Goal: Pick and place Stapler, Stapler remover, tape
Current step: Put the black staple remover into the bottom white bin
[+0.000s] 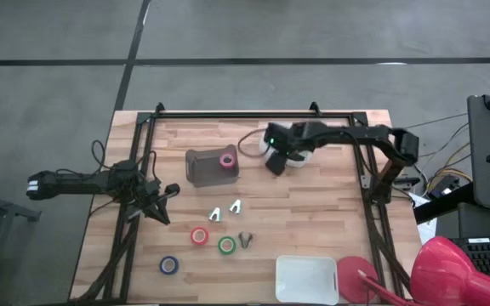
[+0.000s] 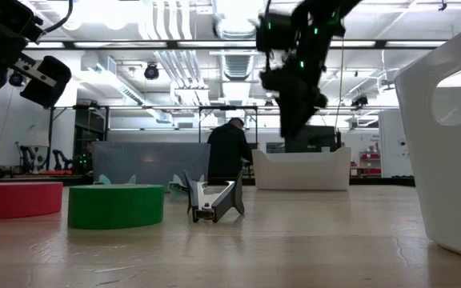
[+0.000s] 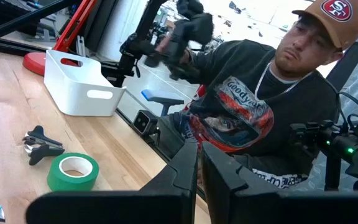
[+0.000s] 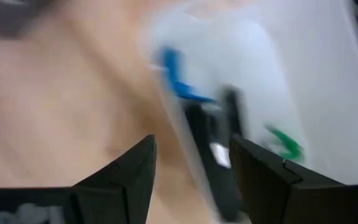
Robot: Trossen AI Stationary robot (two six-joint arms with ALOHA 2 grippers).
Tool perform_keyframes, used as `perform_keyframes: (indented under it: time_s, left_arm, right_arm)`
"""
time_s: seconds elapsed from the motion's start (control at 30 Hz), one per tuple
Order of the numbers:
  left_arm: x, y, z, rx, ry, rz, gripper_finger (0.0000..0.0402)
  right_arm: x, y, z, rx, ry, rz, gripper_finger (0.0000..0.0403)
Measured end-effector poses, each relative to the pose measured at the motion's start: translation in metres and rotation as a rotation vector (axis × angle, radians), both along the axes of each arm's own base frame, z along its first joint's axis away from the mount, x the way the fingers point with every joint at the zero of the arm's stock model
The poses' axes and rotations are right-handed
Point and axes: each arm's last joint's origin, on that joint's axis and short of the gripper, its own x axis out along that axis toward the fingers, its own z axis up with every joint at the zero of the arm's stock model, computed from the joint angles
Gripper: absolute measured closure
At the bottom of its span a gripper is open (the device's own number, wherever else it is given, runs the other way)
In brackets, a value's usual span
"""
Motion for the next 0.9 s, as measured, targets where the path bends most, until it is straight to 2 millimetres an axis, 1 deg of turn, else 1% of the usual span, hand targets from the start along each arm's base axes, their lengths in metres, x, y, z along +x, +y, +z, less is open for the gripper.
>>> perform_keyframes:
  time_s: [0.13, 0.27, 0.43, 0.5, 0.63, 0.73, 0.8, 0.9]
  left_arm:
    - [0.0, 0.0, 0.0, 0.0, 0.0, 0.0, 0.0378]
    - [0.0, 0.0, 0.0, 0.0, 0.0, 0.0, 0.0378]
    - [0.0, 0.0, 0.0, 0.0, 0.0, 0.0, 0.0378]
    - [0.0, 0.0, 0.0, 0.0, 0.001, 0.0, 0.0378]
    - [0.0, 0.0, 0.0, -0.001, 0.006, 0.0, 0.0378]
    - [0.0, 0.0, -0.001, -0.001, 0.008, 0.0, 0.0378]
    - [0.0, 0.0, -0.001, -0.001, 0.008, 0.0, 0.0378]
    - [0.0, 0.0, -0.001, -0.001, 0.008, 0.0, 0.0378]
  right_arm:
    - [0.016, 0.042, 0.008, -0.066, -0.063, 0.262, 0.0209]
    - [0.027, 0.081, 0.008, -0.112, -0.106, 0.461, 0.0216]
    - [0.033, 0.132, -0.001, -0.126, -0.105, 0.806, 0.0225]
    - [0.037, 0.154, -0.003, -0.148, -0.143, 0.899, 0.0229]
    - [0.044, 0.194, -0.014, -0.188, -0.207, 1.045, 0.0238]
    - [0.048, 0.212, -0.03, -0.213, -0.196, 1.138, 0.0242]
    - [0.049, 0.219, -0.041, -0.21, -0.163, 1.169, 0.0244]
    - [0.051, 0.227, -0.049, -0.206, -0.149, 1.188, 0.0246]
